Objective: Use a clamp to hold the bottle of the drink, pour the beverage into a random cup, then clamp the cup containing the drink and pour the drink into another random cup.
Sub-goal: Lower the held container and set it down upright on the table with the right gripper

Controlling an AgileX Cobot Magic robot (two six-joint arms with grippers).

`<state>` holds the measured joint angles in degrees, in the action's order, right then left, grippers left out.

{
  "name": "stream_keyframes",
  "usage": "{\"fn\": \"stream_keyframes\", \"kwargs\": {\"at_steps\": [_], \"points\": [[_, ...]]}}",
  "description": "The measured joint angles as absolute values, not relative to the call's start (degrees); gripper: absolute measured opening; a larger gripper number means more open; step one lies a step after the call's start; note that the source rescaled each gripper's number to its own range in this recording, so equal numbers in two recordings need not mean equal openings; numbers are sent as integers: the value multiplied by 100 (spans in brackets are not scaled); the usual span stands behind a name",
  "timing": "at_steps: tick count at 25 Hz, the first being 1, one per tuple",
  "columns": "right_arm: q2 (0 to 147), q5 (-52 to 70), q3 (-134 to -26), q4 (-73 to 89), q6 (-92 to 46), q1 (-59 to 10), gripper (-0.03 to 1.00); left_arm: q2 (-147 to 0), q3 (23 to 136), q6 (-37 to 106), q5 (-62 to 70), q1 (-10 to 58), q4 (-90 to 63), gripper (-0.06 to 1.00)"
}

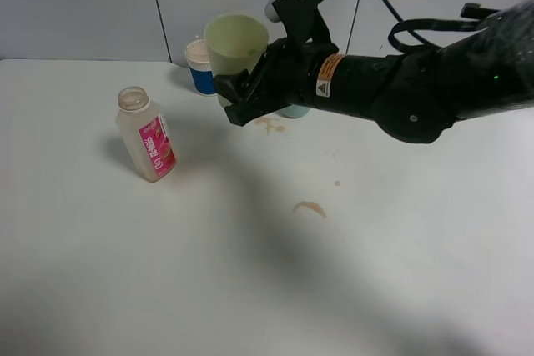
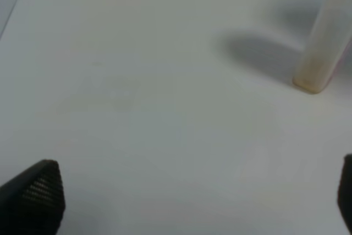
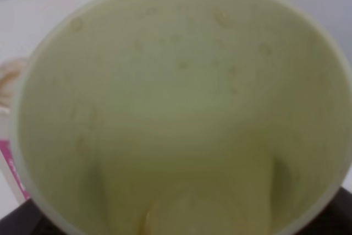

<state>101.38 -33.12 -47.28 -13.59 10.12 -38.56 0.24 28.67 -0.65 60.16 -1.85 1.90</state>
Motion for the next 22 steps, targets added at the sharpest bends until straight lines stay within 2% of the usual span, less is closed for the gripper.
{"fn": "stream_keyframes", "kwargs": {"at_steps": [10,22], "points": [[11156,-3663,-4728,-1298,932,-3856,0,24,2867,-65,6016,-185,190,100],[11476,-3687,-4728,-768,919,-3856,0,24,2867,-65,6016,-185,190,100]]}}
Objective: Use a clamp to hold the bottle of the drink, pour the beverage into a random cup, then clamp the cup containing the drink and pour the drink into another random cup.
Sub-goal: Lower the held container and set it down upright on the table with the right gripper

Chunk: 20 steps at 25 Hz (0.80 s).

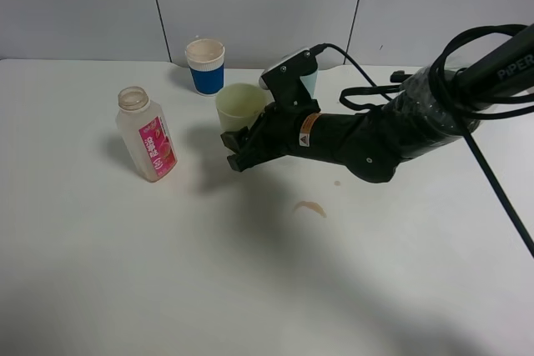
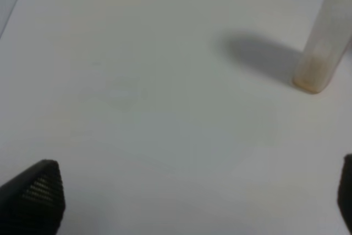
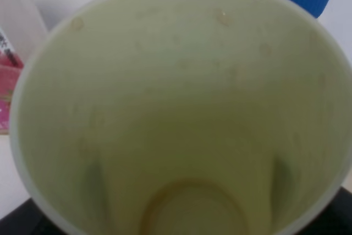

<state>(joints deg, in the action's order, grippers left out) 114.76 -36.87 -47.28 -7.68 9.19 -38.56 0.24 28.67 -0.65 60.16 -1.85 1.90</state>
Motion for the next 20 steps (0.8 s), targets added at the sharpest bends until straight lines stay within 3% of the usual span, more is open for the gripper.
{"fn": "stream_keyframes", "kwargs": {"at_steps": [20], "points": [[11835,-3857,-4733,-609,710,-3838,0,24,2867,-65,6016,-185,190,100]]}}
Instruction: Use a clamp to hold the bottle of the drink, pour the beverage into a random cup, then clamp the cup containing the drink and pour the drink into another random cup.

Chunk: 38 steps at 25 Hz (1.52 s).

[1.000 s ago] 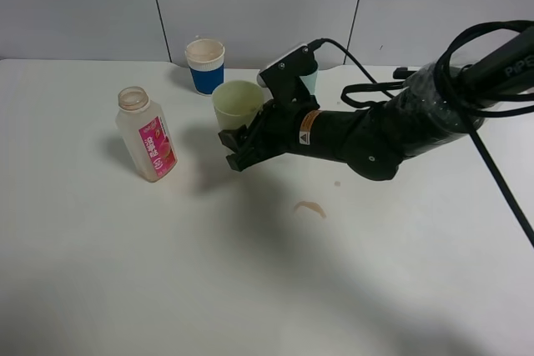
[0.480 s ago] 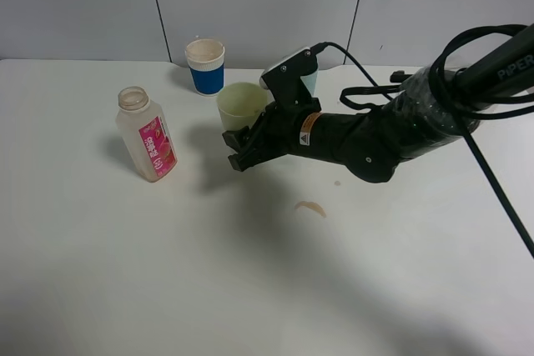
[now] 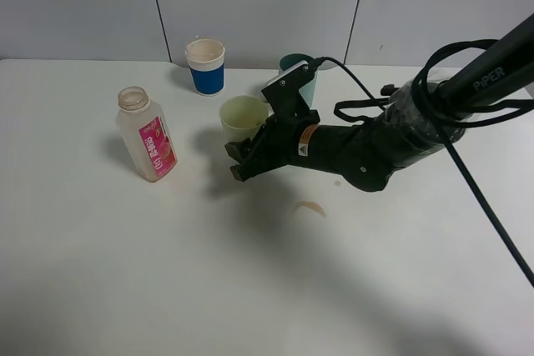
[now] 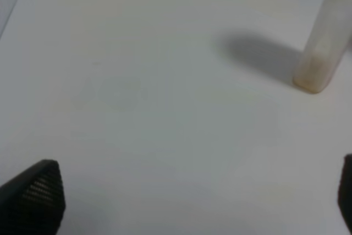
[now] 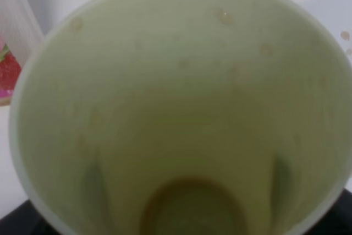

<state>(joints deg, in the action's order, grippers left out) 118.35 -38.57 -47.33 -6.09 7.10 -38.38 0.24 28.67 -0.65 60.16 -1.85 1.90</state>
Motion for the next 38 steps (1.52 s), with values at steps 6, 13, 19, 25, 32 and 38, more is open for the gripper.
{"fn": "stream_keyframes", "kwargs": {"at_steps": [6,13,19,25,32,38], "points": [[11841,-3874,-4733,-609,690,-3838,0,24,2867,-65,6016,-185,190,100],[11851,-3957,-4733,-614,685,-3838,0,24,2867,-65,6016,-185,190,100],[11857,-4084,-4733,-614,685,-3838,37,24,2867,-65,6016,-185,190,100],[11780,-3786,-4733,-614,685,-3838,96,24,2867,-65,6016,-185,190,100],[10999,-3010,-4716,-619,667,-3838,100,24,2867,-65,6016,-185,190,100],[9697,-2145,-4714,-619,626,-3838,100,24,2867,-65,6016,-185,190,100]]}}
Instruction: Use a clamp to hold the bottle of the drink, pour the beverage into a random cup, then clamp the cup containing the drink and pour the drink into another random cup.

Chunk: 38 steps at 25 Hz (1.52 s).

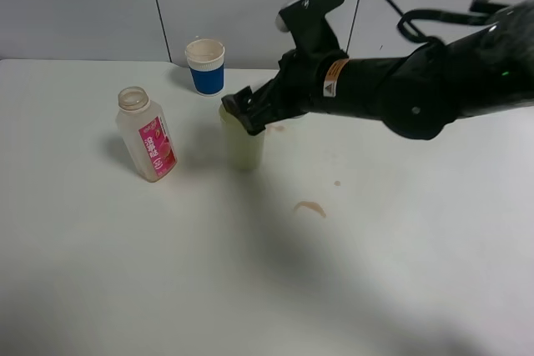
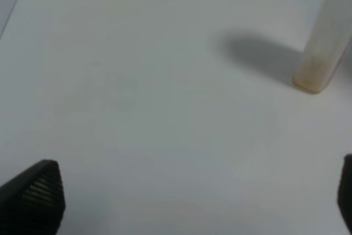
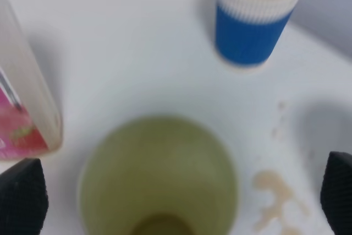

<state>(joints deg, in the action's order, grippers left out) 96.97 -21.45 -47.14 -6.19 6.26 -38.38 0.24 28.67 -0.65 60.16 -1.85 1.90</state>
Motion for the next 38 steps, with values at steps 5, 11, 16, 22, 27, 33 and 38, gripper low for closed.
{"fn": "stream_keyframes", "kwargs": {"at_steps": [5,11,16,22,27,33,38], "points": [[8615,-1560,-4714,-784,515,-3737,100,24,2867,-65,6016,-185,190,100],[7619,-470,-4714,-1272,661,-3066,100,24,2867,-65,6016,-185,190,100],[6929,302,-4714,-1510,1127,-2039,100,24,2867,-65,6016,-185,190,100],[5965,1308,-4714,-1462,1058,-844,100,24,2867,-65,6016,-185,190,100],[4782,2202,-4714,-1042,485,-74,100,24,2867,-65,6016,-185,190,100],[3285,3045,-4714,-922,380,217,100,24,2867,-65,6016,-185,190,100],[2323,3768,-4709,-910,381,217,100,24,2867,-65,6016,-185,190,100]]}}
